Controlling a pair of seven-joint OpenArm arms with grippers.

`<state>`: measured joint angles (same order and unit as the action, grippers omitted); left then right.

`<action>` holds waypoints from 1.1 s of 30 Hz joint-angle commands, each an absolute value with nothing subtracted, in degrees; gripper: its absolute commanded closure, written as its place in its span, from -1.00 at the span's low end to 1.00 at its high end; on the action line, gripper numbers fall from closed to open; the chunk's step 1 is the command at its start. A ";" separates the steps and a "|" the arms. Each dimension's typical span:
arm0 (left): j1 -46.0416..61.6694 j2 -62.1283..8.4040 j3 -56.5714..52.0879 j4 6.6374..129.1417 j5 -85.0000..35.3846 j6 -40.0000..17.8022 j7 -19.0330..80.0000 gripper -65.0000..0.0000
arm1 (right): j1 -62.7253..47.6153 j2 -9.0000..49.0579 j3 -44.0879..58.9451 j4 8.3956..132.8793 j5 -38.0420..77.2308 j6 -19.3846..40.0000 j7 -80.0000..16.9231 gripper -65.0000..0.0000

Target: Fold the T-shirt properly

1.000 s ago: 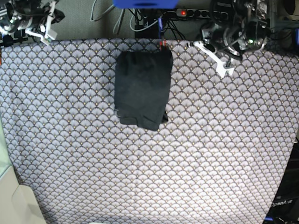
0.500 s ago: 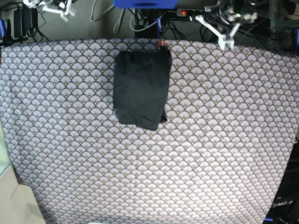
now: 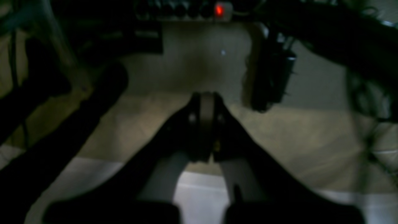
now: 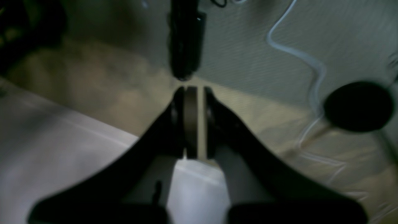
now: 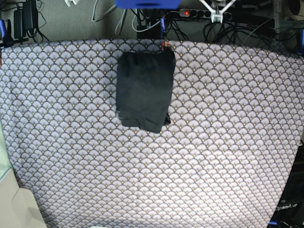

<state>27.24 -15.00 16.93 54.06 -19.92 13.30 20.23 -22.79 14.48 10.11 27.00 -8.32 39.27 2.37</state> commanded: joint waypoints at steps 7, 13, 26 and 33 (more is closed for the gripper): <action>19.38 -10.07 22.90 25.54 -19.91 13.41 1.10 1.00 | -12.09 16.84 8.66 3.30 -8.57 40.00 17.54 0.92; 10.42 -3.56 22.90 1.89 -21.49 4.62 -9.89 1.00 | -10.15 15.25 4.00 0.57 -9.36 36.18 20.00 0.93; 4.62 -2.07 23.16 0.00 -36.97 -6.73 -11.47 1.00 | -7.43 10.24 2.07 0.57 -9.27 6.90 19.82 0.93; 2.95 -2.33 23.52 0.00 -36.88 -6.73 -8.66 1.00 | -6.64 9.89 3.21 0.66 -8.48 0.84 20.97 0.94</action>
